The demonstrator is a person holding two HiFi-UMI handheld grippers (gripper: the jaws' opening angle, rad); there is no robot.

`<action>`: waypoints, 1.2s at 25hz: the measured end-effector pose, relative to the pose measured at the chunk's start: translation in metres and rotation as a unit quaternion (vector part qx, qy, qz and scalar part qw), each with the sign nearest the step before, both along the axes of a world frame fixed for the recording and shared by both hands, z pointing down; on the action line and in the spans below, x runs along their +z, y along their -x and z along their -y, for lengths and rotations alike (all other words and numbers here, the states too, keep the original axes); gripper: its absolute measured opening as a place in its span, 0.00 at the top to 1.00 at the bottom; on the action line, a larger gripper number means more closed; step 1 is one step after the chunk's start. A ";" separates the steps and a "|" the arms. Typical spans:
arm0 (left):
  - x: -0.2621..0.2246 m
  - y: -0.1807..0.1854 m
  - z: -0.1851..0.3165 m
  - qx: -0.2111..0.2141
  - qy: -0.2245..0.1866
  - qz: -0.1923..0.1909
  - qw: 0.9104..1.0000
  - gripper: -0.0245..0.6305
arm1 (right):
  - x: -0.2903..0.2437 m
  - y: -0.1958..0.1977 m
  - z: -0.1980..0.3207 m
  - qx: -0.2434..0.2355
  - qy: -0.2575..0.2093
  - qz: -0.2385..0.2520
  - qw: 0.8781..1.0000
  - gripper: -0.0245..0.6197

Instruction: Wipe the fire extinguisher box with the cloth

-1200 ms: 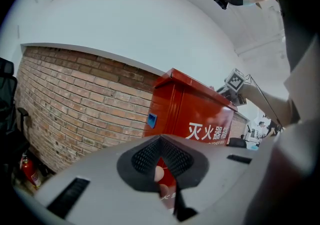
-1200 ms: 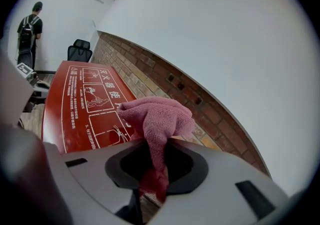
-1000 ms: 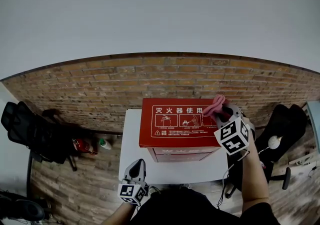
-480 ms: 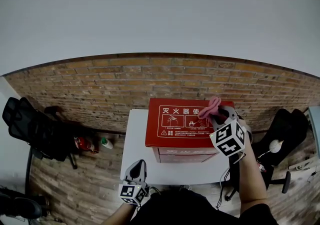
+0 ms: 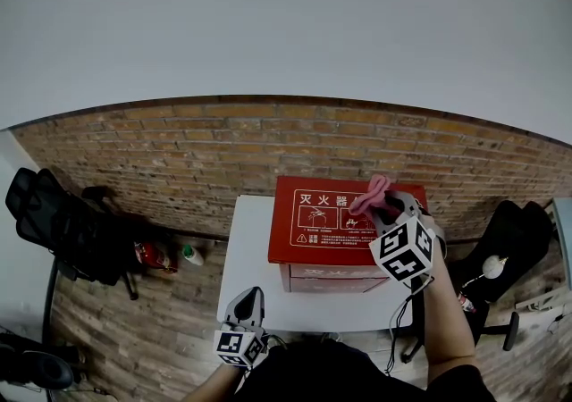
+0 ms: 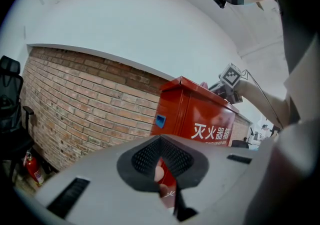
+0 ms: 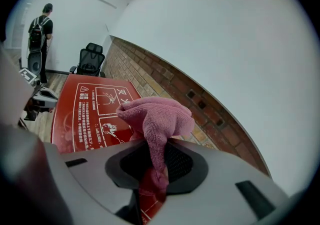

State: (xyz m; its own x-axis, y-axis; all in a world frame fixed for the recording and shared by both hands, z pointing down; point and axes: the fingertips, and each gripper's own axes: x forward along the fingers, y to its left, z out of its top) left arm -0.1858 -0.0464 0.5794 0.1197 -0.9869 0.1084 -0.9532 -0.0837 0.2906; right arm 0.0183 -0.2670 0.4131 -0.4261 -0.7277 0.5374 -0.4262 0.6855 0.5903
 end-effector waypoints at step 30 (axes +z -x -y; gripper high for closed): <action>-0.003 0.029 -0.012 -0.025 -0.008 -0.003 1.000 0.94 | 0.002 0.119 -0.037 -0.091 -0.002 -0.004 0.996 0.83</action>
State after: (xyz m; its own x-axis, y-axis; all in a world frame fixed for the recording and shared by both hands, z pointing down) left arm -0.2150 -0.0347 0.5765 0.0716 -0.9931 0.0925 -0.9544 -0.0413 0.2956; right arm -0.1012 -0.2299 0.4151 -0.5463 -0.6411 0.5391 -0.2909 0.7487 0.5957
